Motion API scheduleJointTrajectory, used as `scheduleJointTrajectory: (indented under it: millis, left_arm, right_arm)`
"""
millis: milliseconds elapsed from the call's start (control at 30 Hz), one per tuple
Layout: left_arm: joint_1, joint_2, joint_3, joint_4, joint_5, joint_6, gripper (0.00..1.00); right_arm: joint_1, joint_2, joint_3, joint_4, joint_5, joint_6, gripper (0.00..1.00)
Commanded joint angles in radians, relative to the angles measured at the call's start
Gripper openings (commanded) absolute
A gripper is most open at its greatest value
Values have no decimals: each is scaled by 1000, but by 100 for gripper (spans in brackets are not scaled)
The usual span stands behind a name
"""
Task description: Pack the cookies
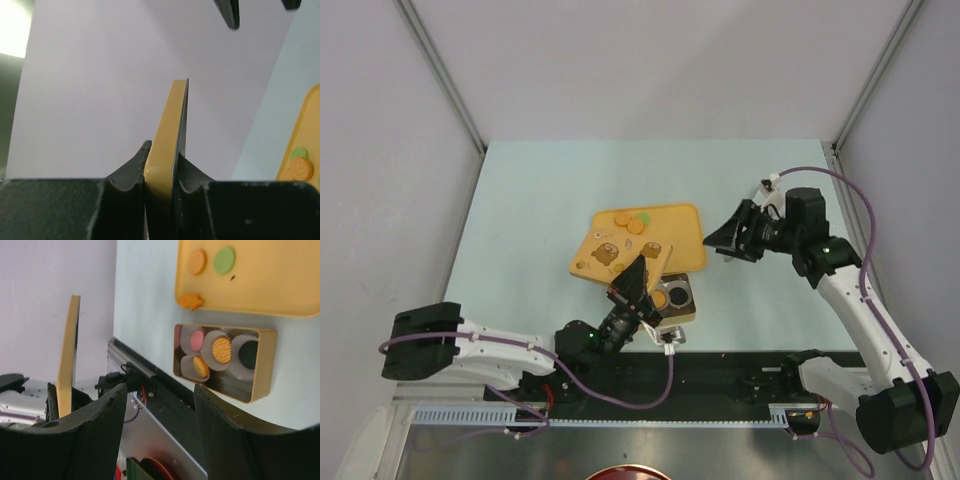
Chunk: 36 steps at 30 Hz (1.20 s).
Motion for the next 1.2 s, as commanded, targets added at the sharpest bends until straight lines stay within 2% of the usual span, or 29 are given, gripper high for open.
scheduleJointTrajectory:
  millis: [0,333,567,900,1167]
  left_arm:
    - [-58,61,3,244,52,113,0]
    - [-119,155,12,270,64,119,0]
    - [-162,195,16,302,61,134,0]
    - [-200,210,19,336,64,147,0]
    - [-231,217,19,359,72,165,0]
  right_arm:
    - [49,24,-11,160,-150,71,61]
    - [60,95,9,377,-216,192,62]
    - [161,221,72,395,-260,156,62]
    - [276,296,148,280,-310,-4,61]
    - [359,334,187,141,-285,-159,59]
